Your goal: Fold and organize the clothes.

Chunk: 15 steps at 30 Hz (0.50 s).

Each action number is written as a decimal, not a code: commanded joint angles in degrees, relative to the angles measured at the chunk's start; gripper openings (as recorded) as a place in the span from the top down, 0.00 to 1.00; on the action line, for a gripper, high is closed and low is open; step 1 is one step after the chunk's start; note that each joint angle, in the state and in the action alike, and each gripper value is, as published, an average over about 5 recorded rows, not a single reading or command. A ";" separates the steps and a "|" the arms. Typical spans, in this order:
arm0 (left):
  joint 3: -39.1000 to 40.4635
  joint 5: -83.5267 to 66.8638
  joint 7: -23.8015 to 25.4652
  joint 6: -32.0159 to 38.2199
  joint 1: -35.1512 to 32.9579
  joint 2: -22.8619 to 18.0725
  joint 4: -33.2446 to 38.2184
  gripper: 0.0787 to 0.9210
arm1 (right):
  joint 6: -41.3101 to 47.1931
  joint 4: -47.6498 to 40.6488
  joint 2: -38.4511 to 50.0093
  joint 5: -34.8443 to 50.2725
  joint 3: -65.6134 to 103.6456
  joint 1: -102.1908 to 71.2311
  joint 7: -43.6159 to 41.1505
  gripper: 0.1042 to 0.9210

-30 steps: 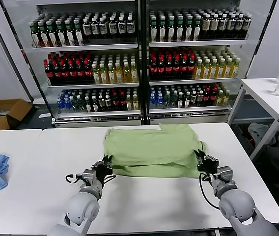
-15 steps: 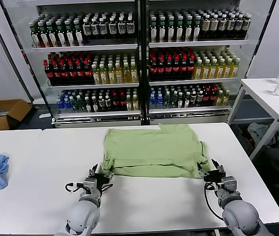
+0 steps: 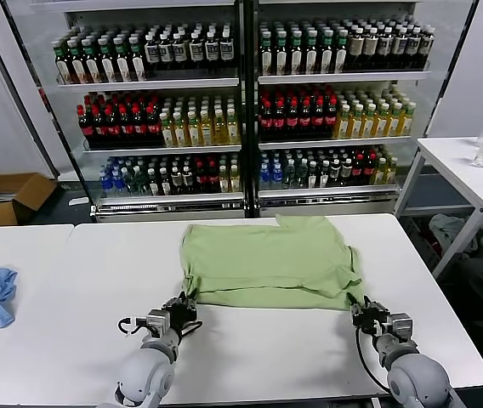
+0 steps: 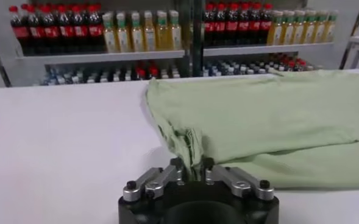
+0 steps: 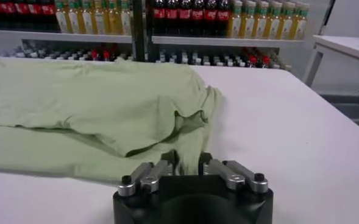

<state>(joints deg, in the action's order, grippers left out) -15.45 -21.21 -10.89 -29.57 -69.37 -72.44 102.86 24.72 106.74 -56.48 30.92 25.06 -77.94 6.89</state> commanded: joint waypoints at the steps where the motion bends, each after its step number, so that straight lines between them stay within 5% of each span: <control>1: -1.66 -2.86 0.62 -1.02 -6.34 0.84 7.07 0.96 | -1.66 13.87 0.92 -0.99 6.18 -16.57 -2.18 0.95; 9: -9.32 0.29 -1.73 -0.35 -32.28 2.89 27.20 0.96 | -2.44 25.22 -1.18 -10.68 13.24 -33.93 -4.06 0.95; 15: -11.44 5.31 -2.83 -0.52 -44.97 1.13 36.42 0.94 | -4.60 30.05 -0.84 -6.54 15.60 -28.12 -0.89 0.82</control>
<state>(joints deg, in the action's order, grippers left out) -23.48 -19.25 -12.91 -30.25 -96.84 -71.21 125.51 22.25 125.89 -57.21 25.31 35.28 -100.27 4.72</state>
